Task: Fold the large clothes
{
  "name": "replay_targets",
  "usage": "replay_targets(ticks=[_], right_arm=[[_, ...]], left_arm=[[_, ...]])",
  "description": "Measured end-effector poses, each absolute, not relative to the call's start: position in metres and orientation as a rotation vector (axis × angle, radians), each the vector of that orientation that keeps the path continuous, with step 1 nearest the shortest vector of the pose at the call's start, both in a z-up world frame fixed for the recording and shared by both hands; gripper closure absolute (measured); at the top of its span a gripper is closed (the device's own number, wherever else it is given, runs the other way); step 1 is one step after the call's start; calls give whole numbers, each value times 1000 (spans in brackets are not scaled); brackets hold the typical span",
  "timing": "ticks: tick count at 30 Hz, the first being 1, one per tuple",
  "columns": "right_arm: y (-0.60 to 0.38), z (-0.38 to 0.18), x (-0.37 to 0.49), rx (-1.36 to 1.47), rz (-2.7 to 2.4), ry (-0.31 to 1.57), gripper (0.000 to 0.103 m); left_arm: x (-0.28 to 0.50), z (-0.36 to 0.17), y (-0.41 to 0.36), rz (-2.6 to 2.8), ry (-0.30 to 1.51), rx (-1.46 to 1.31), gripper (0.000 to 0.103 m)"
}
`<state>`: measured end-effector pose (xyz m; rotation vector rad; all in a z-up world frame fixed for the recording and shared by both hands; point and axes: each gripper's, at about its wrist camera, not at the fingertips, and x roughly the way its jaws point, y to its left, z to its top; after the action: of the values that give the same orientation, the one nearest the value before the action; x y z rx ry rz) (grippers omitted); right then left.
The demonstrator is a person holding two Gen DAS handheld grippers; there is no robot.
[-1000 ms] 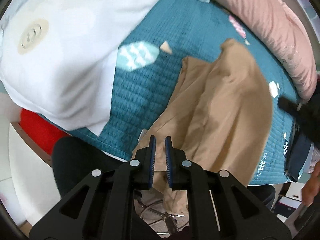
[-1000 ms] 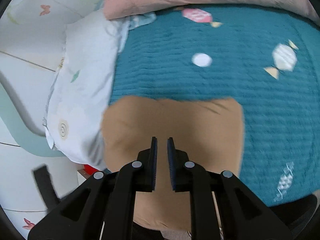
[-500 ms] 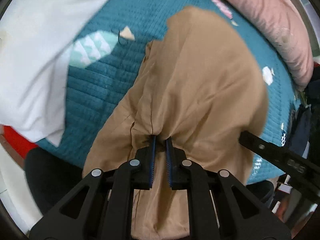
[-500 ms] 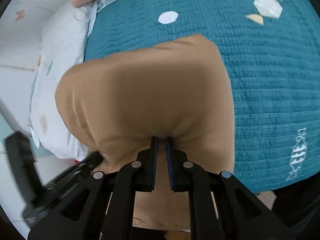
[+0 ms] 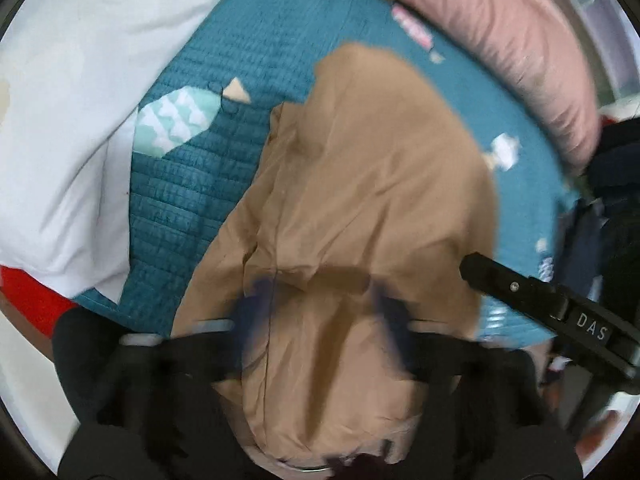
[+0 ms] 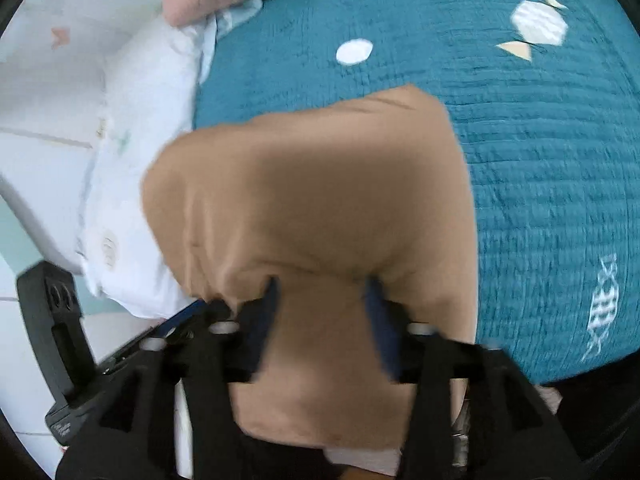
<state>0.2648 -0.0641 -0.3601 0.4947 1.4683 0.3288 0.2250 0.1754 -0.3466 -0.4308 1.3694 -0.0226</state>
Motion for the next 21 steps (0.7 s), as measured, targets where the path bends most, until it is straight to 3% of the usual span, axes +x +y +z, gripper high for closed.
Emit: replay_targets(ticks=[2, 4, 6, 12, 21], right_arm=[[-73, -341, 258, 495, 327, 1408, 24], [-81, -322, 251, 496, 362, 1355, 23], [-87, -312, 249, 482, 364, 1339, 13], [-107, -308, 246, 454, 329, 1332, 10], [-117, -360, 253, 501, 318, 1408, 10]], left_arm=[[220, -331, 180, -5, 1305, -411, 17], [219, -319, 187, -5, 1285, -388, 17], [218, -319, 197, 12, 1295, -411, 17], [226, -344, 210, 5, 1339, -424, 16], [244, -388, 216, -102, 1393, -506, 15]])
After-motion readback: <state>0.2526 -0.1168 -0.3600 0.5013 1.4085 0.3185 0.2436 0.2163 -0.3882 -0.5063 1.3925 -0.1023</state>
